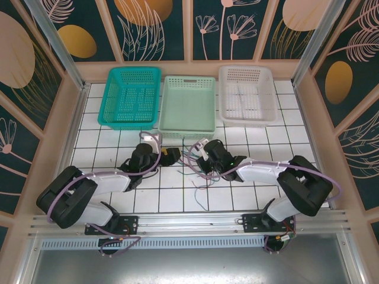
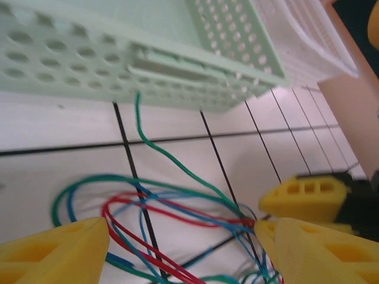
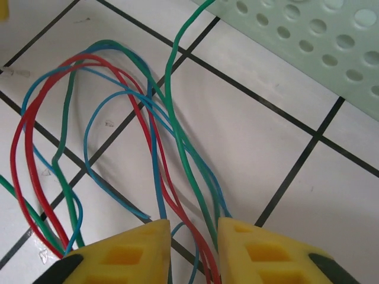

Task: Untangle the cables
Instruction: Place the cables at the center of the table, then untie the cable from multiple cables.

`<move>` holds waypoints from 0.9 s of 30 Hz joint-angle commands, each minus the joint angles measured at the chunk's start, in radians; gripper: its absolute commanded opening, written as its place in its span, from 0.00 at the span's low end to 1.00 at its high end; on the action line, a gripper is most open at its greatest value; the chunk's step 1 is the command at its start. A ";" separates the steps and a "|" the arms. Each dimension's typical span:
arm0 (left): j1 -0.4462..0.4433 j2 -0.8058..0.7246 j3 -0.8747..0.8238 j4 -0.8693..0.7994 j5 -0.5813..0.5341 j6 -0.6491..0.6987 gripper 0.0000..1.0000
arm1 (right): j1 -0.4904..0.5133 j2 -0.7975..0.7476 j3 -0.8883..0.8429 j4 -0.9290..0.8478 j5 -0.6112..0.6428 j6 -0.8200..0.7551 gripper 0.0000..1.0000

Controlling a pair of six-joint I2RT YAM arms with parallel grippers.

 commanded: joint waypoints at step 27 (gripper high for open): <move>-0.355 0.011 0.113 -0.296 -0.018 0.404 0.69 | -0.340 -0.300 0.037 -0.299 -0.232 0.344 0.63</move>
